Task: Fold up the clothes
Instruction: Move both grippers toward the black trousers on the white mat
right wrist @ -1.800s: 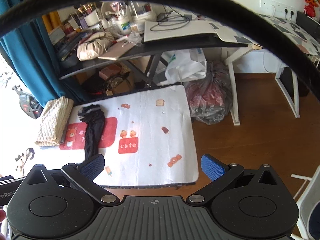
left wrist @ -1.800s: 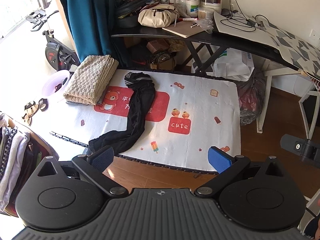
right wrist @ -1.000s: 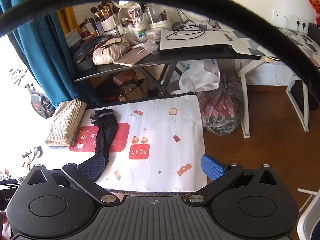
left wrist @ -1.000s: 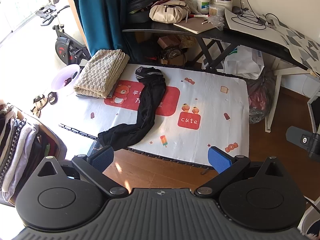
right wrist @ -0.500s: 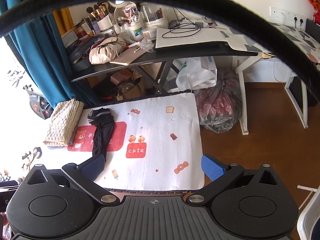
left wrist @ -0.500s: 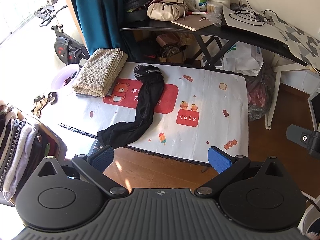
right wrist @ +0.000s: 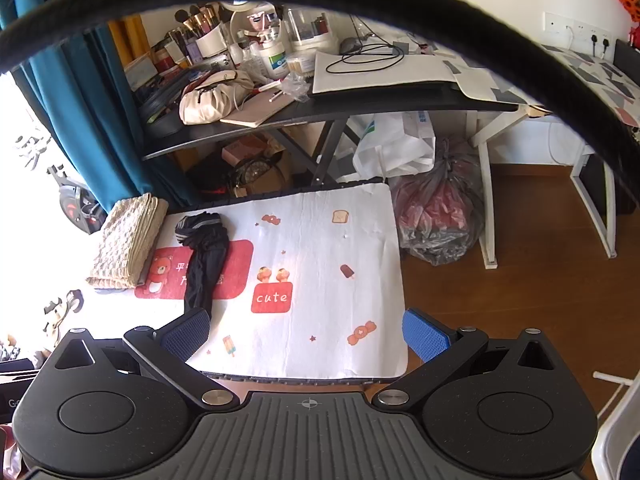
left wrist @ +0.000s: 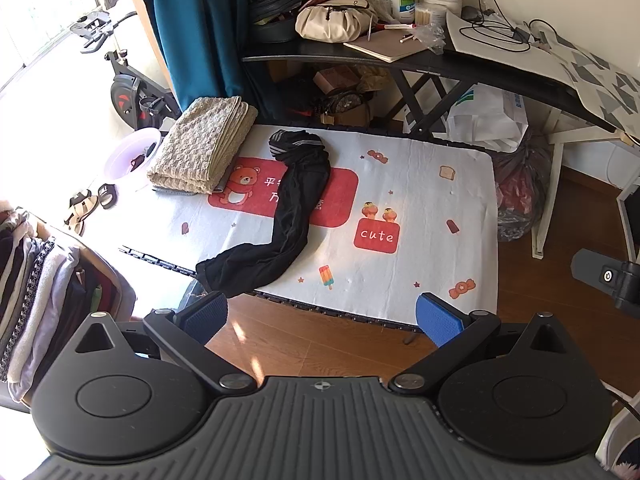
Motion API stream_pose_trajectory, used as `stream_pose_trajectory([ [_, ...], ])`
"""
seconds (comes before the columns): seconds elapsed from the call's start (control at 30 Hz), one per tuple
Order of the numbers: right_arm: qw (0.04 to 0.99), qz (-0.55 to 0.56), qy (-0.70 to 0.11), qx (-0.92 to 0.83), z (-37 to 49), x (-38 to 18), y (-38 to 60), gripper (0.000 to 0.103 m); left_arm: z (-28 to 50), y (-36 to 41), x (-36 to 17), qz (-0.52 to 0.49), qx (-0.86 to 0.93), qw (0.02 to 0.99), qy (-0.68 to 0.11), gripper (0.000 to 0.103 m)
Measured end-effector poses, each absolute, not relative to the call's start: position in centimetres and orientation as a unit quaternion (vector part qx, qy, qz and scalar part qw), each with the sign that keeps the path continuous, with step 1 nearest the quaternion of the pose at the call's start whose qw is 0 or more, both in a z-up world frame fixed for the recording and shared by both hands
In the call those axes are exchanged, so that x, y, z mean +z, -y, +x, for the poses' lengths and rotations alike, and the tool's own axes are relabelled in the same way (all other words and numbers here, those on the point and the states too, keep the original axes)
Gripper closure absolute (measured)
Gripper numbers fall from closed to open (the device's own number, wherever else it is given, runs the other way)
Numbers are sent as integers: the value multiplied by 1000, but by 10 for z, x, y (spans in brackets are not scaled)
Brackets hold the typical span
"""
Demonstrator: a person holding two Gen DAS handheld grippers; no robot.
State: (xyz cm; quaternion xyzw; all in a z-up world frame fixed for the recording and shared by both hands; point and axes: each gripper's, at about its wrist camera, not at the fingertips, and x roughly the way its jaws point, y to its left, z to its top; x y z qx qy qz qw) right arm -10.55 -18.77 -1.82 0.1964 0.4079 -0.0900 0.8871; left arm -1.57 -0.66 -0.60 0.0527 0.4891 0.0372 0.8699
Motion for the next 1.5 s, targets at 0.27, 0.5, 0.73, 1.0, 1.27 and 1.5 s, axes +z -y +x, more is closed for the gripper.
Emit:
stream_pose_trajectory([
  [0.27,887,192,-411,-88,-107,-17,185,1,-17,4,-6,49,38,869,-491,1],
  [0.5,886,189,-414,-87,-105,-16,185,1,-18,3,-4,46,39,869,-491,1],
  [0.73,887,185,-416,-84,-104,-15,184,1,-18,2,-5,41,41,868,-493,1],
  [1.0,884,188,-419,-83,-102,-18,186,1,-17,2,-7,42,41,865,-498,1],
  [1.27,880,193,-428,-76,-96,-25,185,1,-14,-1,-10,39,47,860,-507,1],
  [1.5,877,201,-430,-77,-90,-29,190,1,-6,3,-14,42,47,857,-512,1],
])
